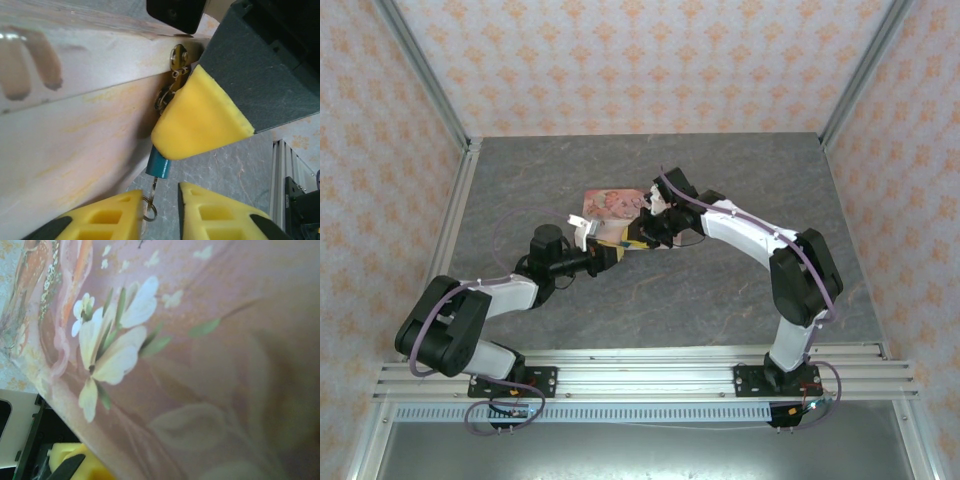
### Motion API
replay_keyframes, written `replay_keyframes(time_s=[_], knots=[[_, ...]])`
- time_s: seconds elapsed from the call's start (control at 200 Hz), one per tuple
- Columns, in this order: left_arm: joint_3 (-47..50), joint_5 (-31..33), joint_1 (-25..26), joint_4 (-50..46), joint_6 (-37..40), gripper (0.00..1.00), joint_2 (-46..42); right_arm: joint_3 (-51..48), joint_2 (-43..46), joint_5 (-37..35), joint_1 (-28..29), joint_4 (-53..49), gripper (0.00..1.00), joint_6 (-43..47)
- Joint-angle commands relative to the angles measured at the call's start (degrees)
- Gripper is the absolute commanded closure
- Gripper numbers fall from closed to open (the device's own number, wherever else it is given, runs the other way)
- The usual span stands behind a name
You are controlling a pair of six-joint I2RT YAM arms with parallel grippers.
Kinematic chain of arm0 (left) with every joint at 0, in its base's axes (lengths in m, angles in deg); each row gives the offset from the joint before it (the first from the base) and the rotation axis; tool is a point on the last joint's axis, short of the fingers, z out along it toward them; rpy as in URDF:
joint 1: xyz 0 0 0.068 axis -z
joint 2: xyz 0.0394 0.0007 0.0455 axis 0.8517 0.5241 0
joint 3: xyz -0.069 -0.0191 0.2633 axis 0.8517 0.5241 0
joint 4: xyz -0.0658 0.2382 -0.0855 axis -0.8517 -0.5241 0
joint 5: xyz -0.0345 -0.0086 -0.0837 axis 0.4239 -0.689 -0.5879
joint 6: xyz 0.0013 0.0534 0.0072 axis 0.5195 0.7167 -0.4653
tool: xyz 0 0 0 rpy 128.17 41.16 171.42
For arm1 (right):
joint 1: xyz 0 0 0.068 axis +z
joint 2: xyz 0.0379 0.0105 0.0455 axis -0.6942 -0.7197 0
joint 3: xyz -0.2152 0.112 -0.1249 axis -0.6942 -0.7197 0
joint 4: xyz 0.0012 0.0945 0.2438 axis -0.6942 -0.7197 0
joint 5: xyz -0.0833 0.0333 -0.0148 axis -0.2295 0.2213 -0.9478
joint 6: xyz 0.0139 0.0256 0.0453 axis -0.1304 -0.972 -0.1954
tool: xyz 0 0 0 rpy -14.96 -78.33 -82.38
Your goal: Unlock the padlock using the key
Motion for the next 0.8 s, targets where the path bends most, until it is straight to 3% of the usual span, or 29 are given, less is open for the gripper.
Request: replay_keyframes(time_s=[0.0, 0.796], knots=[[-0.4, 0.2, -0.4, 1.3, 0.8, 0.72, -0.5, -0.1, 2.6, 3.3, -0.2, 3.2, 1.00, -0.1], [-1.0, 0.2, -0.4, -1.0, 2.4, 0.86, -0.3, -0.3, 2.7, 3.2, -0.3, 4.1, 1.00, -1.2]])
